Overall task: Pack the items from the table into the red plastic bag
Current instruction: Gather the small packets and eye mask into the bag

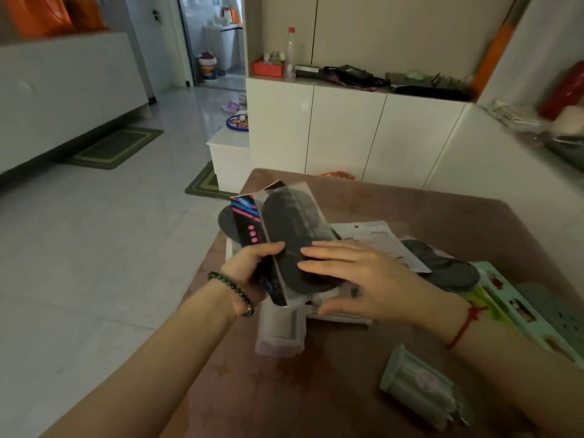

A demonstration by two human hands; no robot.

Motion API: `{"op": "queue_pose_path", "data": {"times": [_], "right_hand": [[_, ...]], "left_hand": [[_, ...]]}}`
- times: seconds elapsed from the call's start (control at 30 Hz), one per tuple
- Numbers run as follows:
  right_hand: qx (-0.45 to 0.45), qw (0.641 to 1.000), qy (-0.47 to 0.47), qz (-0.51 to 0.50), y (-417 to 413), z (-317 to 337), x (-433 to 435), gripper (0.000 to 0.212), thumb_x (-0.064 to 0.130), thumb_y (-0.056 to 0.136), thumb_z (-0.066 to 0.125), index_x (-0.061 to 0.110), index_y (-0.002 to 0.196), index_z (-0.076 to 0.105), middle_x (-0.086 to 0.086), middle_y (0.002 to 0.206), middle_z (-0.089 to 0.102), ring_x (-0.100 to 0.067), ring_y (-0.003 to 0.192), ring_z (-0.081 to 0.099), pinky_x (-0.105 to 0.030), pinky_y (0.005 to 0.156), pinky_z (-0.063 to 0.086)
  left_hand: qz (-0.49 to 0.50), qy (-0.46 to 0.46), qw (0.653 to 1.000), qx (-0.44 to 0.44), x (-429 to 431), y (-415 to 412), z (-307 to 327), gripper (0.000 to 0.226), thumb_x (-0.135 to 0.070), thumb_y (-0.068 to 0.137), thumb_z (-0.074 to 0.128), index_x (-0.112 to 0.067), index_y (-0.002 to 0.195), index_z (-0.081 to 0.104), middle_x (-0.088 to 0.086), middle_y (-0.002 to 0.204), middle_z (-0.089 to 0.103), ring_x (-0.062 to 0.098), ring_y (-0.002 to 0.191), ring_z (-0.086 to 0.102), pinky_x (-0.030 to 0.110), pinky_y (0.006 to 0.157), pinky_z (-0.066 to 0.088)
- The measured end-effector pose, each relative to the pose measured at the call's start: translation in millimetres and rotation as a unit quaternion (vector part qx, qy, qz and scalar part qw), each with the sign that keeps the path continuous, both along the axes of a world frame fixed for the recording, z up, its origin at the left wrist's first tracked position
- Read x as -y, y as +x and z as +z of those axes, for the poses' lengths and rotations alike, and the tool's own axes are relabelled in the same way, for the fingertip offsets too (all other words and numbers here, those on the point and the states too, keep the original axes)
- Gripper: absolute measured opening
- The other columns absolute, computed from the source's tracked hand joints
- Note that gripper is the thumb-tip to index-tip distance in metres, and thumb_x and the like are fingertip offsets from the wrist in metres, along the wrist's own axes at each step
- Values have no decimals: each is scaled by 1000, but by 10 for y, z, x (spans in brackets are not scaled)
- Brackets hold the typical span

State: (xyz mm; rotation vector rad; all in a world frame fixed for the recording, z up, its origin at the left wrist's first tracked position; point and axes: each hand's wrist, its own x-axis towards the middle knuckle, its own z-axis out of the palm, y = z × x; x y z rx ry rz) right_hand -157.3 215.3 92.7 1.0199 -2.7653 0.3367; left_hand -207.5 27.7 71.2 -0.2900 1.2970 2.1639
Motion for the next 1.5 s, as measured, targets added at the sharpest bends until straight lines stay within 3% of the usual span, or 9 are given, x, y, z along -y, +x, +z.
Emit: {"op": "queue_pose_path", "data": {"times": [0.13, 0.3, 0.63, 0.8, 0.97, 1.13, 1.3, 1.43, 1.5], "right_hand": [[110, 962, -82, -236, -130, -219, -567, 57, 26, 90, 52, 31, 140, 26, 12, 147, 31, -7, 137, 27, -21, 110, 21], [204, 885, 174, -382, -338, -777, -1163, 73, 4, 83, 55, 21, 145, 20, -6, 152, 23, -24, 137, 28, -36, 110, 31], [18, 894, 7, -448, -616, -798, -1228, 13, 9, 91, 45, 4, 98, 54, -16, 86, 66, -30, 75, 63, -32, 59, 42], [-168, 927, -170, -290, -325, -38, -1011, 29, 18, 94, 41, 2, 110, 60, -17, 82, 68, -24, 63, 61, -21, 54, 41], [-284, 958, -46, -17, 147, 249, -304, 34, 4, 82, 46, 16, 104, 69, -5, 100, 74, -20, 88, 71, -32, 73, 59], [-166, 981, 78, 59, 288, 23, 89, 28, 13, 83, 47, 19, 98, 70, 1, 97, 73, -17, 88, 69, -31, 74, 57], [-25, 983, 137, 123, 228, 161, 525, 33, 24, 90, 42, 21, 111, 66, 2, 116, 68, -13, 109, 62, -27, 95, 48], [123, 979, -103, -129, -198, 200, 784, 36, 33, 95, 42, 10, 101, 69, -9, 98, 72, -23, 89, 66, -34, 83, 52], [133, 913, -228, -312, -576, 127, 837, 29, 18, 92, 50, 5, 114, 64, -13, 113, 68, -25, 102, 63, -28, 94, 46]], "left_hand": [[109, -24, 993, -24, 328, -90, -148, 23, -1, 85, 51, -7, 103, 62, 4, 69, 74, 19, 63, 71, 35, 63, 59], [105, -39, 994, -20, 538, 0, -251, 15, -4, 86, 50, -11, 93, 61, 3, 60, 74, 16, 54, 70, 31, 54, 59], [72, -86, 994, 4, 523, 161, -348, 13, -5, 84, 53, -9, 92, 62, 7, 60, 73, 21, 52, 69, 35, 56, 55], [55, -39, 998, -3, 295, 272, -227, 15, -3, 84, 51, -7, 94, 62, 8, 61, 74, 21, 52, 70, 31, 43, 56], [47, 64, 997, -20, 9, 430, -61, 32, -13, 91, 40, -9, 78, 69, 9, 61, 73, 22, 52, 69, 32, 44, 57], [19, 181, 983, -23, 211, 528, 73, 77, -72, 73, 33, -12, 102, 72, 17, 102, 72, 33, 93, 68, 47, 65, 59], [-18, 43, 999, -3, 664, 492, -37, 17, -8, 83, 54, -3, 92, 67, 17, 79, 75, 29, 63, 72, 39, 50, 59], [67, -30, 997, 14, 1236, 243, -245, 14, -1, 87, 49, -7, 83, 61, 12, 69, 74, 24, 50, 69, 37, 42, 56], [84, -44, 995, 17, 1520, 102, -348, 15, -1, 88, 48, -8, 82, 60, 10, 56, 72, 23, 47, 68, 34, 38, 54]]}}
